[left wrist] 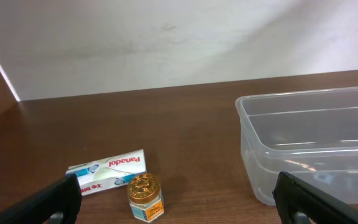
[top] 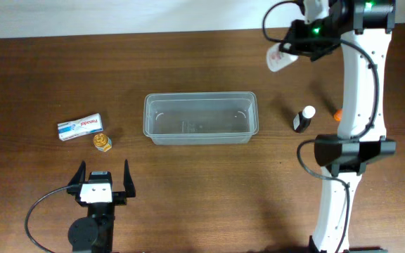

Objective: Pack container
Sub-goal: 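Lift the white spray bottle and carry it over the container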

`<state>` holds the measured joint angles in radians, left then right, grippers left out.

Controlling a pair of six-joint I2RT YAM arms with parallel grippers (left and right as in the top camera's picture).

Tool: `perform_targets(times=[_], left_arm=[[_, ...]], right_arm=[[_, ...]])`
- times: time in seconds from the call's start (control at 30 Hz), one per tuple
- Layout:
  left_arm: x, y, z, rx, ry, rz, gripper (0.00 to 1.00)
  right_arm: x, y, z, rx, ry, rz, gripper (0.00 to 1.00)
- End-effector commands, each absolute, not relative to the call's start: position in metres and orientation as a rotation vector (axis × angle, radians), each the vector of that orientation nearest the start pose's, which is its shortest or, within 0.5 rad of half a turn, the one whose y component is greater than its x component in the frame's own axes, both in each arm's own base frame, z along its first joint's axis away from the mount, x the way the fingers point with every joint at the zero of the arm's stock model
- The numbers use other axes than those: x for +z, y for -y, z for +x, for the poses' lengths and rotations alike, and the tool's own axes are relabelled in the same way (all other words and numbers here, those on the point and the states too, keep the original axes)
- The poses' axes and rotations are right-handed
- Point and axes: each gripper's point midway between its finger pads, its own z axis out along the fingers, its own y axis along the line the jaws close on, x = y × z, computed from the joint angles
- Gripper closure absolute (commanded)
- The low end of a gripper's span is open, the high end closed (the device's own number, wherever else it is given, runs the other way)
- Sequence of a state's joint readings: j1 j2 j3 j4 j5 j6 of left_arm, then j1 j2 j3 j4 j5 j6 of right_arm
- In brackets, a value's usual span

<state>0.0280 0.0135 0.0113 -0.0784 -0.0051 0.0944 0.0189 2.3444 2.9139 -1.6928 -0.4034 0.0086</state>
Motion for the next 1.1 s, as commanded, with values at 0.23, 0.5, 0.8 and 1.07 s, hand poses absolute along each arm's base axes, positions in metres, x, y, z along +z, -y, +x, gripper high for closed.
perform_targets(times=[0.23,0.5,0.8,1.07], left_arm=[[0.156,-0.007,0.246,0.106,-1.651,0.068,0.01],[0.156,-0.007,0.246,0.106,-1.651,0.068,0.01],[0.156,-0.007,0.246,0.106,-1.651,0.068,0.01],[0.156,-0.007,0.246,0.106,-1.651,0.068,0.01]], right_arm=[[0.343,-0.149,0.426,0.613,-2.517,-0.351,0.8],[0.292,-0.166,0.412,0.488,-2.711,-0.403,0.8],[0.231,-0.172,0.394,0.336,-2.923,-0.46,0.81],[0.22,-0.17,0.397,0.234,-2.946,-0.399,0.81]])
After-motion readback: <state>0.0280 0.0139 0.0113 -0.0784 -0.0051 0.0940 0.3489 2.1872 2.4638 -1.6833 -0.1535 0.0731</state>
